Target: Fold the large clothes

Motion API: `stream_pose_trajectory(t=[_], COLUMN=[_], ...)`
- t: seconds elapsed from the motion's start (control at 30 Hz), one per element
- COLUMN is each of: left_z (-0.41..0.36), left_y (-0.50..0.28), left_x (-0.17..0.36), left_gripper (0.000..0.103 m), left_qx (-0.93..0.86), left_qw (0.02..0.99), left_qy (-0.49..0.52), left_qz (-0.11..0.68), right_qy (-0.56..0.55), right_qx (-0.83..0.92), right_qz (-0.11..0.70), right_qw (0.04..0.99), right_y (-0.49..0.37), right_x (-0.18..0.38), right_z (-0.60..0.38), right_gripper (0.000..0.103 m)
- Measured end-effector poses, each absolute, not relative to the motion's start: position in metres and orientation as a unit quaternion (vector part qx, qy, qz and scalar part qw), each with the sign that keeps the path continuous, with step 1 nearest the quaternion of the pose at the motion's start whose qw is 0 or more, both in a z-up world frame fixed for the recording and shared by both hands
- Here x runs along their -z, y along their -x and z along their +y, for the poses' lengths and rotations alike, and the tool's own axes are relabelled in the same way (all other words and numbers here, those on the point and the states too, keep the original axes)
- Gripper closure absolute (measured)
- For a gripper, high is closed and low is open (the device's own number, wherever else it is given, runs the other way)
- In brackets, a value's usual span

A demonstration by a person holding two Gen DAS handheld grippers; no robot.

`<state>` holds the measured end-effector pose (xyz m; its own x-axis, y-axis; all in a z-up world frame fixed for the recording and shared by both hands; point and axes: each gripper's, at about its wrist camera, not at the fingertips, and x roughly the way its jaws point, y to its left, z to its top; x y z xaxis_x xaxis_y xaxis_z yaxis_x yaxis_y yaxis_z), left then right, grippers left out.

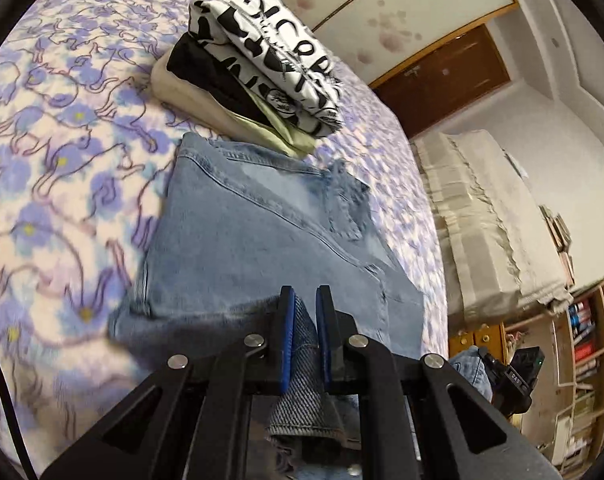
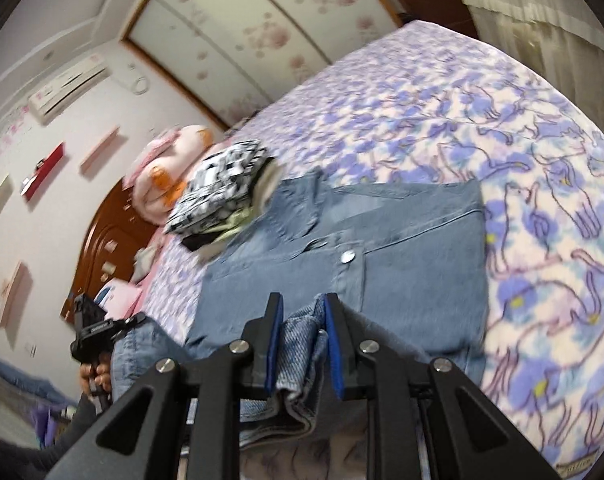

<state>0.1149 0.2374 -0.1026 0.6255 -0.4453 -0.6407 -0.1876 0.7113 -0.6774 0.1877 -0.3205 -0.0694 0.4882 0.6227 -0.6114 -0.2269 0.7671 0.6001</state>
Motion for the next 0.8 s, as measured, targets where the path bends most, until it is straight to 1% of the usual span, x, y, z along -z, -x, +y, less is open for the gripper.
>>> stream_pose_trajectory(t=[0.2,0.33,0.37,0.47,0.5,0.57,0.6,0.63,0.7,0.8], left_z=[0.244,0.256,0.258,0.261,0.261,0.263,0.263,0.263,0.261,0.251], left_y=[-0.173,-0.209,-0.215,-0.237,-0.24,-0.247,-0.247,-0.248,-0.249,-0.253], left_x=[0.122,0.141,0.146,0.17,0.173,0.179,0.179,0.179,0.178,0.179], left_gripper=[0.096,0.096,0.096,0.095,0.095,0.083,0.068,0.058,0.053,0.052], left_qx=[0.037,-0.007,-0.016,-0.032,-0.033,-0.031,-0.027,-0.023,-0.014,0.01], left_qw=[0.82,0.818,0.816,0.804,0.801,0.799,0.8,0.802,0.806,0.807], left_qy=[0.352,0.348,0.346,0.333,0.332,0.327,0.327,0.325,0.315,0.287], left_qz=[0.45,0.458,0.462,0.492,0.497,0.504,0.503,0.501,0.5,0.516], right_qy=[-0.236,-0.248,-0.246,-0.218,-0.211,-0.223,-0.232,-0.236,-0.234,-0.222], right_qx=[-0.183,-0.121,-0.108,-0.052,-0.044,-0.061,-0.07,-0.078,-0.095,-0.124], right_qz=[0.466,0.493,0.501,0.543,0.55,0.543,0.533,0.525,0.517,0.519], right_qw=[0.832,0.825,0.822,0.809,0.807,0.807,0.81,0.814,0.818,0.816], right_y=[-0.249,-0.289,-0.296,-0.317,-0.32,-0.322,-0.32,-0.318,-0.314,-0.31], right_x=[0.1,0.133,0.141,0.169,0.175,0.177,0.176,0.174,0.171,0.169], right_z=[-0.316,-0.319,-0.318,-0.317,-0.317,-0.321,-0.324,-0.327,-0.331,-0.333], right_gripper=[0.083,0.083,0.082,0.075,0.074,0.06,0.049,0.046,0.045,0.044])
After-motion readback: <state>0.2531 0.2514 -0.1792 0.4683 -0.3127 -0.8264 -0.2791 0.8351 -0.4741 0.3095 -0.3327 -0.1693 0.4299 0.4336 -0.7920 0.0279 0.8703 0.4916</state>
